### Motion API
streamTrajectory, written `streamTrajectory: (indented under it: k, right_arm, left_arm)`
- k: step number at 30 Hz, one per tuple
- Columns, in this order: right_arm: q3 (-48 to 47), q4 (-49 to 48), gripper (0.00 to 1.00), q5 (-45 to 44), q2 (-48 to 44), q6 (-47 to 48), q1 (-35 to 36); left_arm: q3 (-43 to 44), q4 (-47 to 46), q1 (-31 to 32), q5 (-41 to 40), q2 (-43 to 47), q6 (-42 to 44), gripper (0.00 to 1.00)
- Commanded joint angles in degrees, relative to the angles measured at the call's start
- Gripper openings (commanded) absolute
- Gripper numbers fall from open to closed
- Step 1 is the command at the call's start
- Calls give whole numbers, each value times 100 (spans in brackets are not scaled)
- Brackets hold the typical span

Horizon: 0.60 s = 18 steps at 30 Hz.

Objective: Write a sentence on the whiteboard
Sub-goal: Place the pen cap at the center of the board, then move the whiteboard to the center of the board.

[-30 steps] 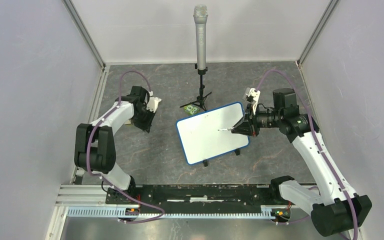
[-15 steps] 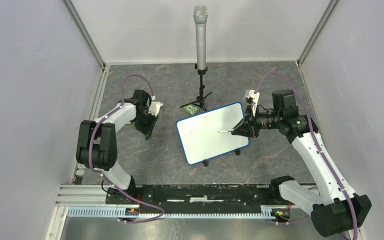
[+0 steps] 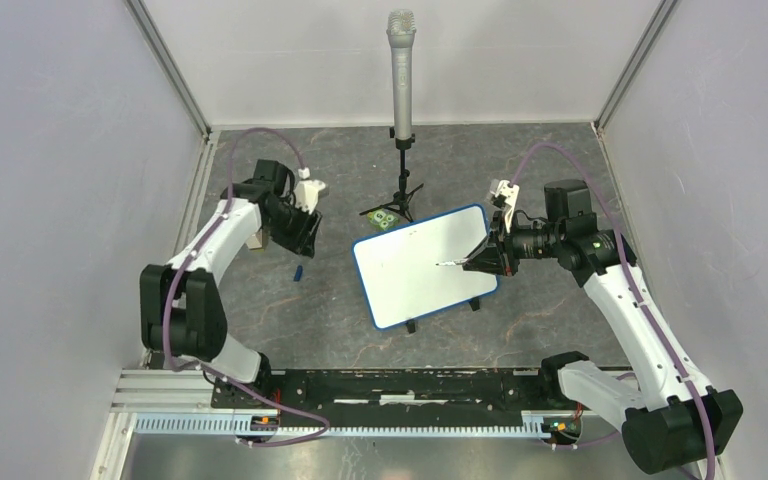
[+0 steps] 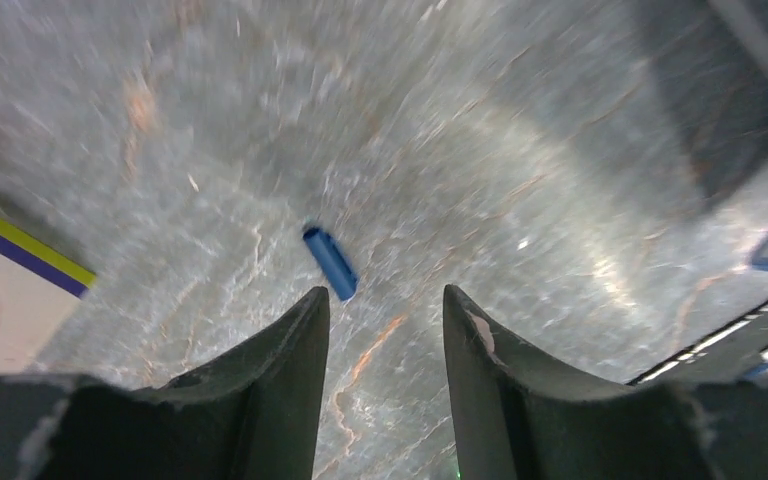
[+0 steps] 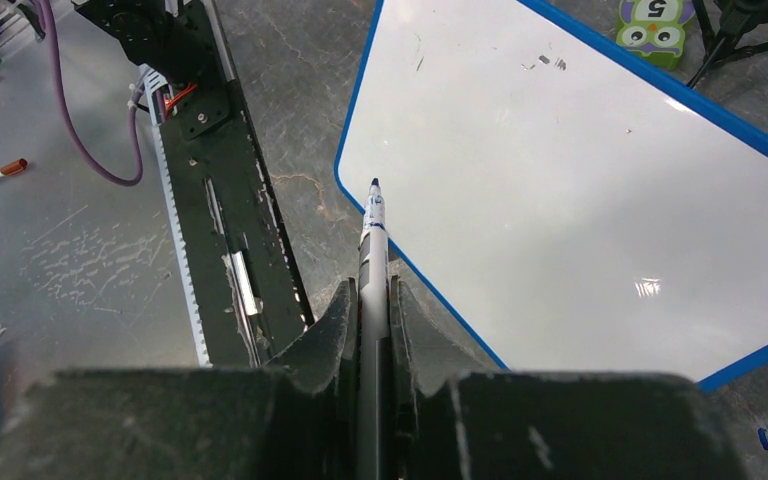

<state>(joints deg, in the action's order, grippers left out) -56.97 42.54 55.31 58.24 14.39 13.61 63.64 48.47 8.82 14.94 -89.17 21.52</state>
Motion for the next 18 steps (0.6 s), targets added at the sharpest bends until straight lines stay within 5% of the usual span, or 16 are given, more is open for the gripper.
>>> streamTrajectory:
  k: [1,10,18]
  right_arm:
    - [-155,-141,0,129,-27,-24,-44]
    - [-150,-222,0,192,-63,-104,-179]
    - [-147,-214,0,182,-55,-121,-199]
  left_arm:
    - [707,140,15,1470,576,-11,53]
    - [1717,-147,48,3845,273,-1621,56]
    - [1395,-1114,476,4038,173,-2547,55]
